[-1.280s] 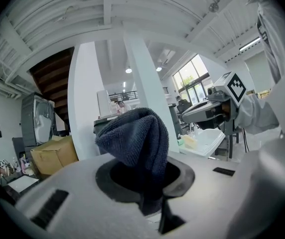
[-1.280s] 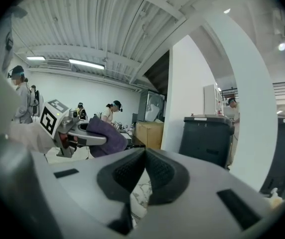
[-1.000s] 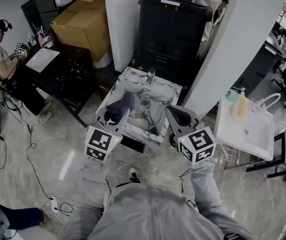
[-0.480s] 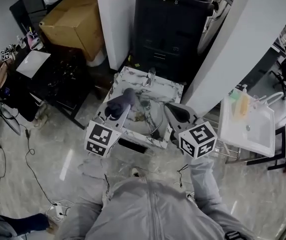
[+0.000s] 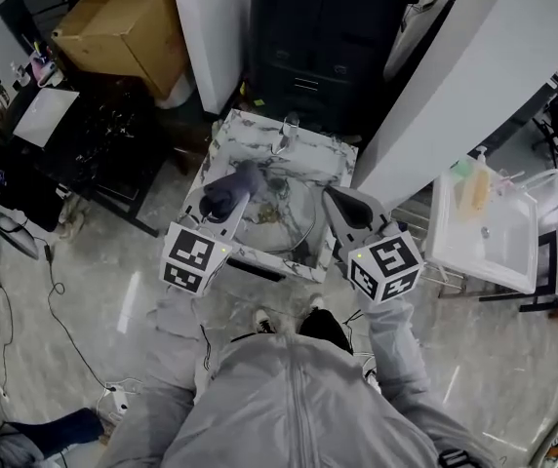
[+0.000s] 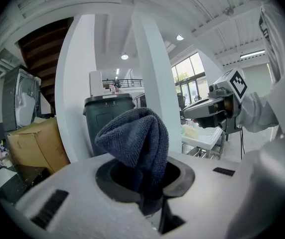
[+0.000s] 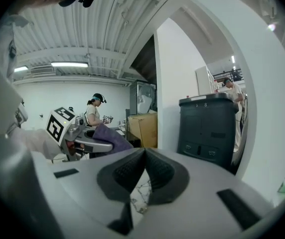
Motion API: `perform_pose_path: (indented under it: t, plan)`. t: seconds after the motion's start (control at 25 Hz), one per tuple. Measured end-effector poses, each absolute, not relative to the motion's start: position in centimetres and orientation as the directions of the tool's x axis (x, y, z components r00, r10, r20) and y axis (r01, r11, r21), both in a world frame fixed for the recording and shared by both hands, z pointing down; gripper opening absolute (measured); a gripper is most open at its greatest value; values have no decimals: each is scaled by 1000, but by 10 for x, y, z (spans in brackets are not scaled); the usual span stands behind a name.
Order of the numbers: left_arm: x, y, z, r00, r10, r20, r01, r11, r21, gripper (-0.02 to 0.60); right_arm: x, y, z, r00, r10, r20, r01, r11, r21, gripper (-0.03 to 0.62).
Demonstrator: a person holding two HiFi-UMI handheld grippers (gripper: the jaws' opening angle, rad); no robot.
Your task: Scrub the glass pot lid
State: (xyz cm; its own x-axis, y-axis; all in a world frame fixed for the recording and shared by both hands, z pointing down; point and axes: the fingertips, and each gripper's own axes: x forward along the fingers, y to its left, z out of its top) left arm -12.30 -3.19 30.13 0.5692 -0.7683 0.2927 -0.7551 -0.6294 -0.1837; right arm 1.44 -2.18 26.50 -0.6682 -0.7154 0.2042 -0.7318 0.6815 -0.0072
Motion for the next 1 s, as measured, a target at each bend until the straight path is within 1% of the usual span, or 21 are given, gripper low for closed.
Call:
perform_pose_path:
  t: [0.28, 0.8, 1.0]
  plan:
    - [-107, -56, 318, 537, -770, 346, -777, -611, -152, 67, 31, -57, 291, -688, -679, 256, -714, 695, -77, 28]
    - [-81, -95, 346, 418, -807, 416, -852, -507, -127, 67, 66, -109, 315, -781, -560, 276, -608, 783, -130, 29]
    - [-87, -101, 368, 375, -809, 453, -882, -462, -96, 67, 68, -113, 332, -805, -509, 304, -569, 808, -154, 28]
